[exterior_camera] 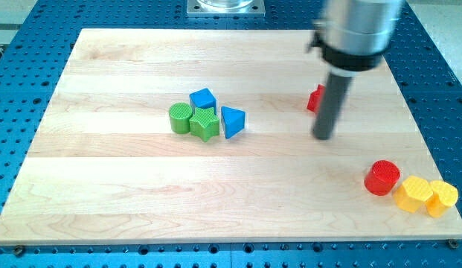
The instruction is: Push the red star diagonally to the green star
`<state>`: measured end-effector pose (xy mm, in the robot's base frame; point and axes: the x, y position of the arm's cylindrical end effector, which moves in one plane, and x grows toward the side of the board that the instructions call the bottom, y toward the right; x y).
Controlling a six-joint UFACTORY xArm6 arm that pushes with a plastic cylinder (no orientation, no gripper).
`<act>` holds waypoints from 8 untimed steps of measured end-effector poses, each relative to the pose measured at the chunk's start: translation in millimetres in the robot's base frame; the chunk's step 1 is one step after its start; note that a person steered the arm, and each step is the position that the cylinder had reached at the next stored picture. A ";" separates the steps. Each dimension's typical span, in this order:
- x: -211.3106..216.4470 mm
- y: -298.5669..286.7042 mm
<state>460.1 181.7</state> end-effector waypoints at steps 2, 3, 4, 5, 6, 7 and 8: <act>-82.9 73.9; -83.0 27.4; -69.1 -34.1; -7.0 -127.1; 26.3 -175.1; 41.7 -148.0; 41.3 -164.4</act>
<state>501.4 17.3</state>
